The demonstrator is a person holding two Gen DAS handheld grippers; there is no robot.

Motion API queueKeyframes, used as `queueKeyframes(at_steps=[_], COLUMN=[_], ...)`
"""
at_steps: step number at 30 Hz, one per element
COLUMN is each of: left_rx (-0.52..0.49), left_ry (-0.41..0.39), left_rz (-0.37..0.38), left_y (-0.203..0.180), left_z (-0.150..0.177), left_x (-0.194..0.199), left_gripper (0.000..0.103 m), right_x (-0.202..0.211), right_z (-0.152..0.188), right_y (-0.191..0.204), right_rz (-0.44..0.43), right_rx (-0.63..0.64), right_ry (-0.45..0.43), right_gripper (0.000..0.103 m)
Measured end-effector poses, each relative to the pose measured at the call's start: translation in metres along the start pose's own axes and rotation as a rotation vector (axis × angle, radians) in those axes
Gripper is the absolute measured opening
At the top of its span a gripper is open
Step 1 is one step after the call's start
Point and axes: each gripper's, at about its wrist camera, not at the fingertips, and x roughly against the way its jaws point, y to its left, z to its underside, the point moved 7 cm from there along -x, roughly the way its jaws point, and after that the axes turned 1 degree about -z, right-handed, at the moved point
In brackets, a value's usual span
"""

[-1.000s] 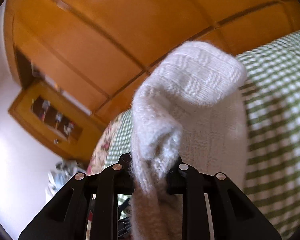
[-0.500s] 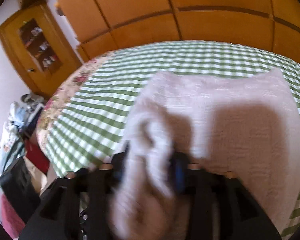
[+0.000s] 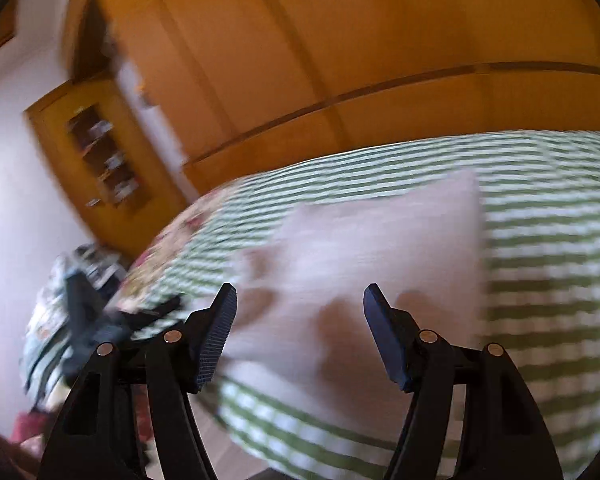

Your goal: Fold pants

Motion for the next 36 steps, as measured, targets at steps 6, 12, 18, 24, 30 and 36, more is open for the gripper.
queueKeyframes(at_steps=[6,12,18,24,30,36], left_rx=[0.084,0.17,0.067,0.0,-0.039,-0.071], left_ry=[0.252,0.42,0.383,0.283,0.227,0.141], left_rz=[0.144,0.104,0.071,0.096,-0.006,0.036], left_y=[-0.047,-0.056,-0.068,-0.053,-0.003,0.001], left_z=[-0.002,0.008,0.007,-0.013,0.012,0.015], left_x=[-0.047,-0.099,-0.104,-0.074,-0.071,-0.072], left_gripper=[0.101,0.079,0.022,0.018,0.019,0.023], right_x=[0.01,-0.007,-0.05,-0.072,-0.079,-0.082], right_z=[0.016,0.022,0.006,-0.009,-0.008,0.001], right_y=[-0.073,-0.09,-0.119,-0.102,-0.051,-0.05], right_rz=[0.124,0.026,-0.095,-0.106,0.105,0.11], right_rx=[-0.245,-0.353,-0.549,-0.504,-0.111,-0.047], right_ry=[0.029,0.071,0.132,0.169,0.186,0.169], right_gripper=[0.059,0.06,0.07,0.04,0.04,0.057])
